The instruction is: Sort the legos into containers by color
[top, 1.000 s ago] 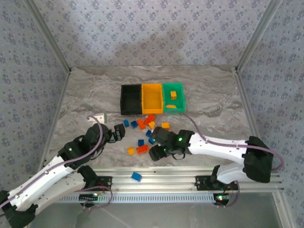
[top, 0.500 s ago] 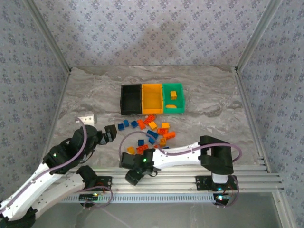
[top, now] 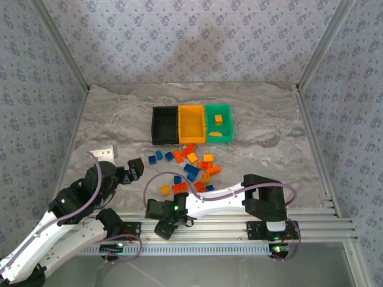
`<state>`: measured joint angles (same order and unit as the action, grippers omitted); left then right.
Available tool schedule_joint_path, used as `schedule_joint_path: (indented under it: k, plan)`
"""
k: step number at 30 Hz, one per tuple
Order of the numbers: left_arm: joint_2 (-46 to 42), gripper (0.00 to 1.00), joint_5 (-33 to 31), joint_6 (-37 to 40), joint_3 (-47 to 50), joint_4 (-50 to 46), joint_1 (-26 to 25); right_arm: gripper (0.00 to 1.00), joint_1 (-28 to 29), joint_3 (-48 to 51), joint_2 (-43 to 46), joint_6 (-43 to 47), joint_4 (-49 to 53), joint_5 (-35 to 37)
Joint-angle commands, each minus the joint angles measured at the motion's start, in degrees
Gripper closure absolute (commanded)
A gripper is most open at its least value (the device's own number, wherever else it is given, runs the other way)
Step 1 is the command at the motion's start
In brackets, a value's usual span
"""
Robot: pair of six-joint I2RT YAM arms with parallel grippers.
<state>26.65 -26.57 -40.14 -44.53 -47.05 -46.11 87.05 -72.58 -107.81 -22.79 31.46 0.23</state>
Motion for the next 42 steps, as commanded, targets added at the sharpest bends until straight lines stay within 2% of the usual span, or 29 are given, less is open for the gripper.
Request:
schedule_joint_path:
  k: [1,5,8,14,19,27,31,35,39,42]
  plan:
    - [-0.4,0.00,-0.1,0.3,-0.5,-1.5,0.4,0.16,0.2,-2.8,-2.4,1.4,2.0,-1.1]
    - [-0.3,0.00,0.0,0.2,-0.2,-1.5,0.4,0.19,-0.2,-3.3,-4.7,2.3,2.7,-1.8]
    - [-0.4,0.00,-0.1,0.1,-0.1,-1.5,0.4,0.25,-0.7,-3.2,-5.5,2.6,2.1,-2.1]
    - [-0.3,0.00,-0.4,0.1,0.1,-1.4,0.4,0.49,-0.8,-2.1,-4.6,3.5,0.7,-1.6]
    - [0.2,0.00,-0.4,0.4,0.1,-0.4,0.5,0.63,-1.4,0.0,-1.9,3.4,-1.3,-0.2]
    - [1.8,0.01,-0.2,1.4,0.3,0.9,0.4,0.69,-4.8,3.8,6.6,2.0,-3.2,6.3]
    - [2.1,0.00,-0.1,1.8,1.4,2.1,0.5,0.70,-11.5,6.4,12.6,3.3,-3.2,9.2]
    - [2.5,0.00,-0.4,0.9,3.0,3.8,0.6,0.70,-22.8,1.6,15.4,4.7,-4.4,9.6]
    - [3.3,0.00,1.0,0.5,4.9,6.5,0.6,0.70,-33.0,-7.1,11.0,4.8,-4.3,8.1]
    - [3.7,0.00,1.7,-0.1,6.8,7.8,0.5,0.69,-38.9,-15.5,4.1,3.3,-1.6,8.3]
